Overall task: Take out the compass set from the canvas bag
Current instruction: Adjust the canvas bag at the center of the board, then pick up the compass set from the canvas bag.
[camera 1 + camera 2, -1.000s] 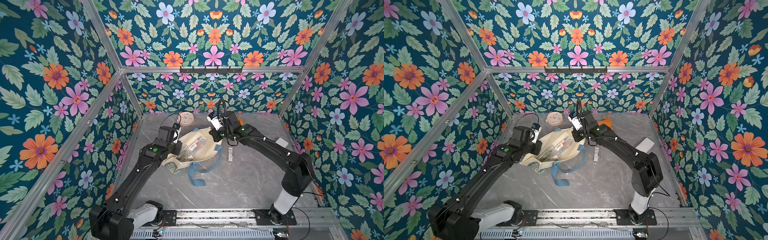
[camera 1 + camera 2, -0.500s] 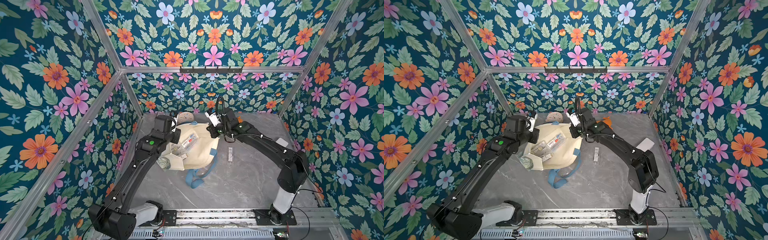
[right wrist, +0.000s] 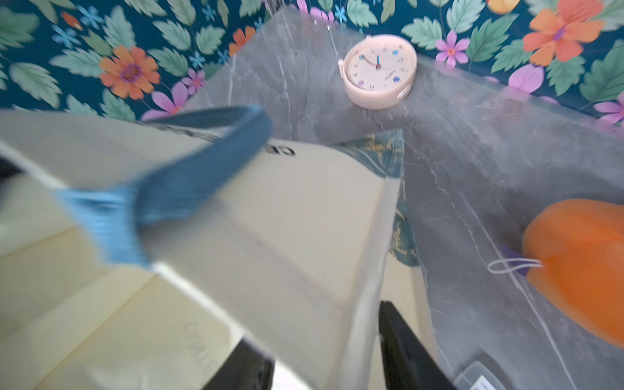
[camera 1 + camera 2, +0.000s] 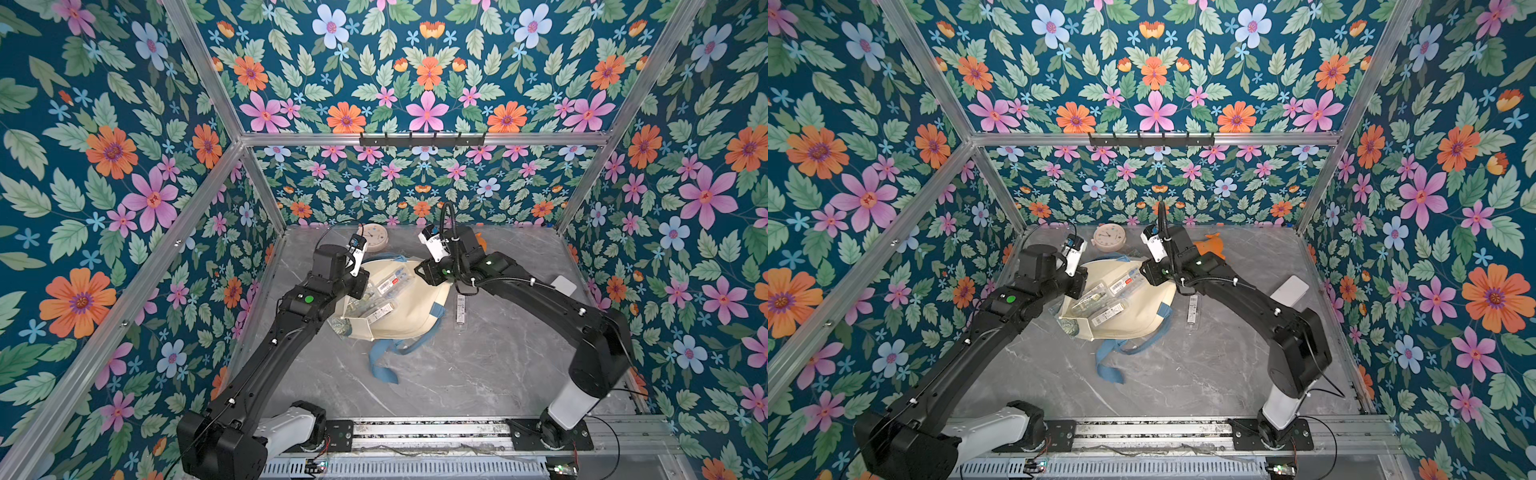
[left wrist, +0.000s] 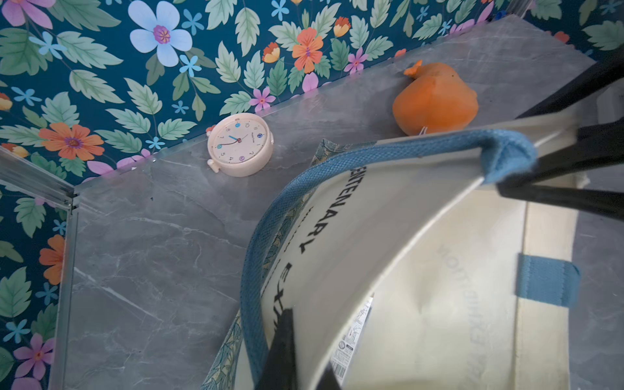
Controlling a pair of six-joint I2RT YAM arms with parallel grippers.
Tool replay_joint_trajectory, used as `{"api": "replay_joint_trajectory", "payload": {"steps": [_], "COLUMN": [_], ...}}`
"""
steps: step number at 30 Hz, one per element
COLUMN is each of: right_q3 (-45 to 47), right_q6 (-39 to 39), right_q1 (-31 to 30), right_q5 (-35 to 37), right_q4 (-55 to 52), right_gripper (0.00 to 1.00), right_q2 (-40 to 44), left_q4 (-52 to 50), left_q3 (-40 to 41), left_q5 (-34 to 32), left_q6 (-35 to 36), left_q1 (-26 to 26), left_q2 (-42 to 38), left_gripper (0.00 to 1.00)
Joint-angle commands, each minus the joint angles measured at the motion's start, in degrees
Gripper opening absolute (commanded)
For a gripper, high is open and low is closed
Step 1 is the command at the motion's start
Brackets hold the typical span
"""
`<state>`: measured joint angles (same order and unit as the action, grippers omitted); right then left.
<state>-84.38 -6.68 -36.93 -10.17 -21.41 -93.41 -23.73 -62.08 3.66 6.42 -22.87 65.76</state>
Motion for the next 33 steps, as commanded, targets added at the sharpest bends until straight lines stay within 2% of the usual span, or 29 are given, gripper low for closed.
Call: {"api": "replay_joint_trajectory", "payload": {"steps": [1,5,7,9,13,18,22,26,27,29,31,33], "right_q3": [3.71,9.59,11.17,11.78,11.41,9.1,6.8,6.15,5.49,4.45,4.67,5.91], "right_q6": [-6.84,-12.89,-14.71,-16.8,-18.72,-19.69,-23.63,-25.26,-24.22,-17.44,-3.8,9.26], "right_q1": [-2.25,-11.63,-16.08,-18.07,-18.27,-16.71,-14.69,-13.77,-13.78,-13.79,-13.79,-13.65], "right_q5": [3.18,11.44,12.1,11.16,11.7,13.04,9.71,7.53,7.41,4.03,-3.74,-7.07], "right_q4": [0.54,7.5,11.27,13.49,15.12,16.12,15.23,15.78,15.22,15.02,15.47,15.3], "right_gripper": [0.51,0.51,0.5,0.48,0.43,0.43,0.55,0.67,0.7,0.74,0.75,0.75], "right_q2": [5.45,8.51,6.92,3.72,-4.34,-13.06,-17.25,-18.05,-18.21,-18.65,-18.57,-18.24], "left_q4": [5.17,5.99,6.45,6.74,7.28,7.73,7.73,7.99,8.04,8.08,8.08,8.22], "left_q3": [0.19,0.56,0.65,0.72,0.82,1.24,1.91,3.17,3.36,3.63,3.79,3.98], "left_q5": [1.85,1.83,2.03,2.52,3.44,4.55,4.64,5.08,5.21,5.38,5.37,5.43], "left_q6": [0.4,0.38,0.19,-0.09,-0.53,-1.1,-1.12,-1.28,-1.32,-1.23,-1.01,-0.9], "left_q1": [0.03,0.02,-0.07,-0.13,-0.46,-0.77,-0.99,-1.08,-1.08,-1.1,-1.07,-1.12], "left_q2": [-0.71,-1.24,-1.24,-1.16,-1.41,-2.16,-3.19,-4.01,-4.01,-4.14,-4.23,-4.32], "left_gripper": [0.0,0.0,0.0,0.0,0.0,0.0,0.0,0.0,0.0,0.0,0.0,0.0]}}
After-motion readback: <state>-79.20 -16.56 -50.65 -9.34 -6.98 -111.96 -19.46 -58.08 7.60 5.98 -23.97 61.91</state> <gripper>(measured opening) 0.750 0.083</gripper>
